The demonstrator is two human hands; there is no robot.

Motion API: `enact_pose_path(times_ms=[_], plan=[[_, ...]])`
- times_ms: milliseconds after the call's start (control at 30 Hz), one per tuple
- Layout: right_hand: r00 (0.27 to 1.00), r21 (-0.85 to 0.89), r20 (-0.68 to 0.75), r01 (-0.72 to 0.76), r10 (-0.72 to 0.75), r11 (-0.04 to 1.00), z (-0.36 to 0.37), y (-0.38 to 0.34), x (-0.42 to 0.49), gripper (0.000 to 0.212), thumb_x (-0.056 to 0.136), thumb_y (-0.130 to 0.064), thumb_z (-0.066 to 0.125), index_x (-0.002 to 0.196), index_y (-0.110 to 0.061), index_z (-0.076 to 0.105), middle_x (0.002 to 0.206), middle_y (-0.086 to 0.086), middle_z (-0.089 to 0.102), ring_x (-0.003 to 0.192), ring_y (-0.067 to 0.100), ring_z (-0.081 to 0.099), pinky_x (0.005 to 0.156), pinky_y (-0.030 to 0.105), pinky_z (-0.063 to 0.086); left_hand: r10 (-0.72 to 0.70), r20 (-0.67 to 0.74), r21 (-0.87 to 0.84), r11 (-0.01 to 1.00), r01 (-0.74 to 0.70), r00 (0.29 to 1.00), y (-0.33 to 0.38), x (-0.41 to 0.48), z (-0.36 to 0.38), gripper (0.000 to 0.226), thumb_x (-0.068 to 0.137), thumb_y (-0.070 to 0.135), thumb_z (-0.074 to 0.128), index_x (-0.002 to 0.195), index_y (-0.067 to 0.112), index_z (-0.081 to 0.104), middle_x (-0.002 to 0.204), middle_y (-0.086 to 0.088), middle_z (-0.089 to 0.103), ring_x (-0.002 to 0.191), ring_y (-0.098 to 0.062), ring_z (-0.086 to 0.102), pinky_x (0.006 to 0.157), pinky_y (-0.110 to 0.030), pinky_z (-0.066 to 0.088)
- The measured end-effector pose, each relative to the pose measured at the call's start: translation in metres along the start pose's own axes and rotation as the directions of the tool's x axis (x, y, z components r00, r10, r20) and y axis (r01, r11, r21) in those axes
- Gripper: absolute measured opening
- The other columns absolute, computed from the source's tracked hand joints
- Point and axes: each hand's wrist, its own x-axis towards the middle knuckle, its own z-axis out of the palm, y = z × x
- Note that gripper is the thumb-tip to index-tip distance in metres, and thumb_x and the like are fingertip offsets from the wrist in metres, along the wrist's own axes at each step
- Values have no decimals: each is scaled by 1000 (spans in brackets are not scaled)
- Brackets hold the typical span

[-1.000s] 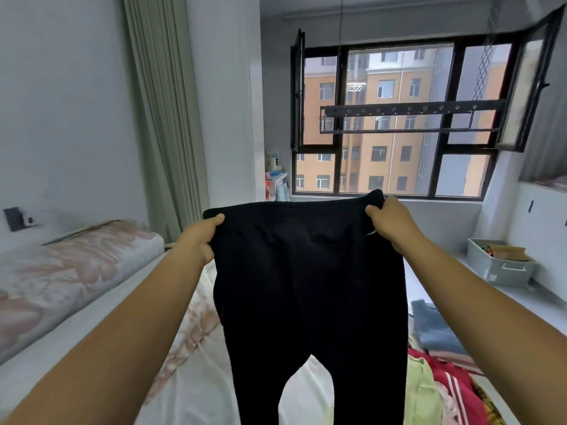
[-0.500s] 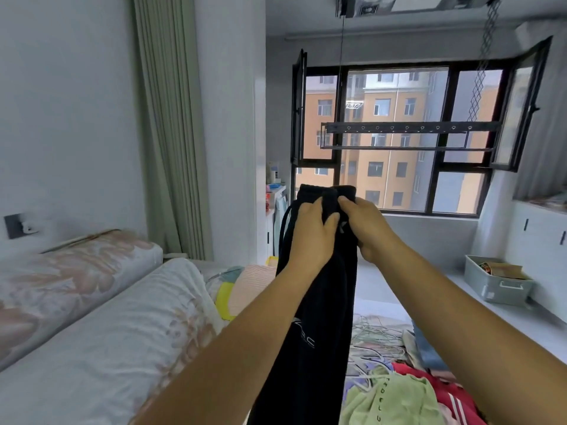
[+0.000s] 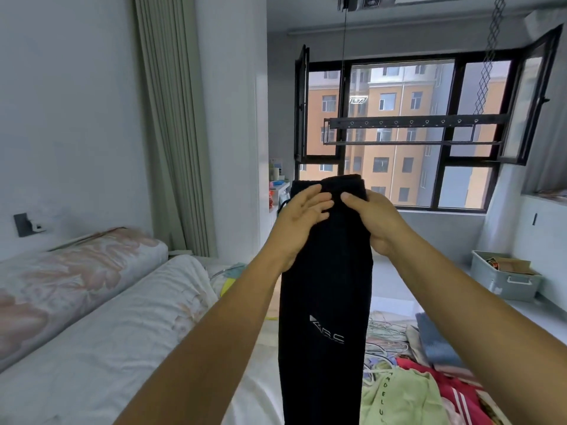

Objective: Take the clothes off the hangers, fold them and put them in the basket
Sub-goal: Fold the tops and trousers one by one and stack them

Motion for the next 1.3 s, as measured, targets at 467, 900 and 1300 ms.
enact_pose_path(times_ms=[467, 900, 1300], plan=[[989, 140, -14, 146, -146, 979, -38, -30, 20, 9, 94, -24, 54, 98, -20, 62, 97, -1, 67, 85, 11, 65, 67, 23, 56, -742, -168, 228, 611, 758, 649, -150, -89, -30, 72, 88, 70, 17, 98, 15, 62, 91, -4, 65, 86, -17, 60, 84, -33, 43], [994, 290, -92, 90, -66, 953, -118, -2, 51, 16, 94, -26, 53, 106, -18, 61, 101, 0, 67, 92, 13, 65, 67, 23, 54, -677, 155, -535, 555, 637, 719, -148, -56, 18, 82, 84, 71, 15, 135, 16, 49, 132, -9, 57, 125, -32, 49, 108, -43, 36], [1000, 260, 12, -14, 12, 966, -151, 36, 98, 18, 94, -26, 54, 108, -18, 61, 105, 1, 66, 97, 15, 64, 76, 27, 53, -642, -426, -489, 757, 434, 638, -173, -34, -19, 15, 94, 13, 47, 82, 20, 53, 72, 5, 58, 67, -8, 52, 70, -27, 44]])
